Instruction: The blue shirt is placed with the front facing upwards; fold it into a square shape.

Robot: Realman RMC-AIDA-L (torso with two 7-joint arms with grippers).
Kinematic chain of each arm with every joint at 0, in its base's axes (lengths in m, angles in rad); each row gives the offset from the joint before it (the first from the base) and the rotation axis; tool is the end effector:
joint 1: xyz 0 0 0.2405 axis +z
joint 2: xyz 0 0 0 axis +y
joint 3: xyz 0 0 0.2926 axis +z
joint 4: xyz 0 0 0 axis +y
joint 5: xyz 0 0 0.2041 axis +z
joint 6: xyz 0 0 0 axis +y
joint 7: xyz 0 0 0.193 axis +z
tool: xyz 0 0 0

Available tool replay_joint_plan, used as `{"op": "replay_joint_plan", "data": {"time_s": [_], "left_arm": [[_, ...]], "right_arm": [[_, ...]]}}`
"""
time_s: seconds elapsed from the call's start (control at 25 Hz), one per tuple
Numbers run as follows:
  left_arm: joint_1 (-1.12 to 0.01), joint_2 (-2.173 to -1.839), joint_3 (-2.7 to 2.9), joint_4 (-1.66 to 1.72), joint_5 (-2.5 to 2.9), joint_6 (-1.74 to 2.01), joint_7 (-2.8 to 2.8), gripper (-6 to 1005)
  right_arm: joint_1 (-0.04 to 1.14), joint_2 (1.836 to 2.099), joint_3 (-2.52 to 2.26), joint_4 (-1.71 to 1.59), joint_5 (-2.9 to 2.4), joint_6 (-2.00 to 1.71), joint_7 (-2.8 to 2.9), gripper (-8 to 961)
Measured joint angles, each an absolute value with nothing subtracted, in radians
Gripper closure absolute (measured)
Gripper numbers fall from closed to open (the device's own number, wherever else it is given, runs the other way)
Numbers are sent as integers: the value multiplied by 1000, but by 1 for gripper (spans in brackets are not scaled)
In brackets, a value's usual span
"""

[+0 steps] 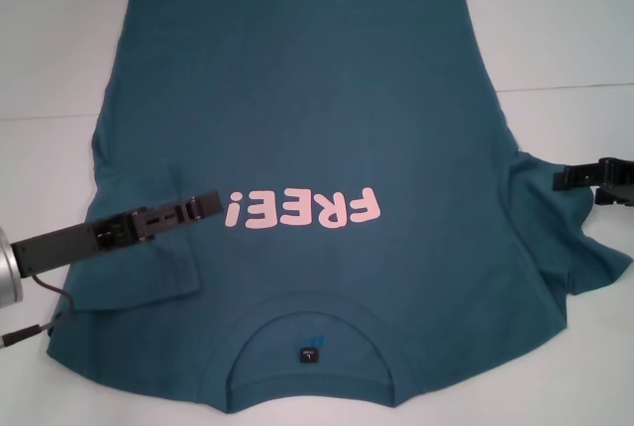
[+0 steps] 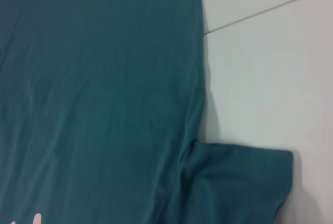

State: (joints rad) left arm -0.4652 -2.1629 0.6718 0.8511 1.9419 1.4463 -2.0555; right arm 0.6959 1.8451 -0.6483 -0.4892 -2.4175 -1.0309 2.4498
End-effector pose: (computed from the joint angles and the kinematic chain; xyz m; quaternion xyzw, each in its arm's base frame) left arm -0.2631 0.3759 -0.0464 -0.8013 -0.4916 -0.3123 0.1365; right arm 0.3799 0.4572 0.0346 -0.6958 0.6389 0.0952 0.3139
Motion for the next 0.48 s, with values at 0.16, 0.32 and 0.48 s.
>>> {"op": "replay_joint_plan", "data": {"time_s": [0.16,0.32,0.48], "left_arm": [[-468,-2162,672,839,1942,1443,-2055,67],[-470,-2161,672,830,1942,1439,-2053,67],[-470,-2160,672,828,1942,1433,-2053,67]], "right_arm": [[698,1848,-649,-489,-2418,-1025,2445,141],[702,1851,-649,-488,-2418,-1020,2434,141],[708,1859,-659,-488,-2418,-1020,2428,142]]}}
